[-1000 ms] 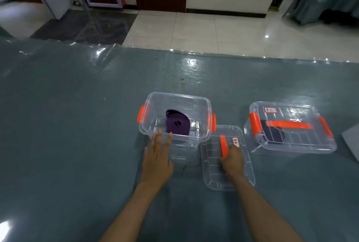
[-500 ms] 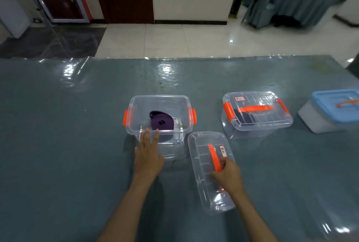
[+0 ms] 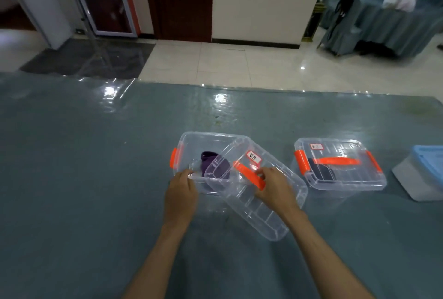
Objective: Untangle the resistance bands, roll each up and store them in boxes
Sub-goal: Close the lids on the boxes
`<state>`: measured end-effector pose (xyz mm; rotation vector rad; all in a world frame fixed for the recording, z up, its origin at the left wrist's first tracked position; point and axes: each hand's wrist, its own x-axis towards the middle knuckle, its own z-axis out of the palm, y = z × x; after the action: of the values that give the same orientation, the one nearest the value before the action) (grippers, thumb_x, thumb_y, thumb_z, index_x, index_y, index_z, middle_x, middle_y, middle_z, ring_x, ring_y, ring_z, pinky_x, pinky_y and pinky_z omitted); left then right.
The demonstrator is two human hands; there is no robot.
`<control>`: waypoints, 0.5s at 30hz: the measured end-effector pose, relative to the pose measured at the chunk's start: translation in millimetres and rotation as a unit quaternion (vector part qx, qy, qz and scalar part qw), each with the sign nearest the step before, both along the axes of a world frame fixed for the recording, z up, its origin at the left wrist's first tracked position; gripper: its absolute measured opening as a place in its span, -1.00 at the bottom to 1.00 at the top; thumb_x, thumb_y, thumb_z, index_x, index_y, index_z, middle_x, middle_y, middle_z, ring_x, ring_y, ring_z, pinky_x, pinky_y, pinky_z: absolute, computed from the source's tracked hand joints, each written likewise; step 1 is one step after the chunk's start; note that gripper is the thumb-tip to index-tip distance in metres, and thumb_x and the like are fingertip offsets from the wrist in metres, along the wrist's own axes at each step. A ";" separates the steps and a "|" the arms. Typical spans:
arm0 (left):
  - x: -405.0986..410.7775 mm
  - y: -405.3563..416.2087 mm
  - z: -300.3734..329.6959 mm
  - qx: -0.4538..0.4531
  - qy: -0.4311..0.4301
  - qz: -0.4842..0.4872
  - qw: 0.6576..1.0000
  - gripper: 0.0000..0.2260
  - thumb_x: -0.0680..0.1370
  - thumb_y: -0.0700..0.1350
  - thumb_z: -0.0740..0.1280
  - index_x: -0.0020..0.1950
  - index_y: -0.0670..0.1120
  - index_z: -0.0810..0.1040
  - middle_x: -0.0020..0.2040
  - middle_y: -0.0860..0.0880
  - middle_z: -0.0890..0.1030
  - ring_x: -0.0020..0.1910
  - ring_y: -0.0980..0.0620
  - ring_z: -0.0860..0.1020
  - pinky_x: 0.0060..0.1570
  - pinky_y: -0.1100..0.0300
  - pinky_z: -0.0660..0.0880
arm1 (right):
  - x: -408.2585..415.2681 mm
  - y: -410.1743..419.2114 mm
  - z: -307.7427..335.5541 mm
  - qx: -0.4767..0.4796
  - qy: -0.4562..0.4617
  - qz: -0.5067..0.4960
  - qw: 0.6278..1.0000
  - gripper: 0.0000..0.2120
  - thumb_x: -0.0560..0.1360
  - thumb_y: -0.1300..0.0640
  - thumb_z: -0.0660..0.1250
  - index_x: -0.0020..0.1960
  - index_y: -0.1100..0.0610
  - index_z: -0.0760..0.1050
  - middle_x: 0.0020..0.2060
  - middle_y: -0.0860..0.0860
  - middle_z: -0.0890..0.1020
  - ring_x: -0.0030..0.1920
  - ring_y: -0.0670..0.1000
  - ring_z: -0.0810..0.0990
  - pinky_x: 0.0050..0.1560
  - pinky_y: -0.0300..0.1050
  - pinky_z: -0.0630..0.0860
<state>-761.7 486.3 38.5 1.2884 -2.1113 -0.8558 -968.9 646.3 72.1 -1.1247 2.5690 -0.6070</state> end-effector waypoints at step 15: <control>-44.2 -93.3 -22.7 0.040 -0.042 -0.022 0.998 -0.56 0.70 -0.17 0.17 0.61 -0.04 0.33 0.55 -0.06 0.40 0.47 -0.13 0.42 0.40 -0.14 0.45 | -17.0 -149.1 -25.0 0.002 0.077 0.177 0.981 -0.61 0.55 0.13 0.47 0.36 0.02 0.59 0.20 0.05 0.59 0.21 0.11 0.53 0.18 0.00 0.50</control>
<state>-806.0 393.0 15.8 1.3460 -2.1972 -0.9287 -985.9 497.1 47.2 -1.6348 2.3972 -0.4419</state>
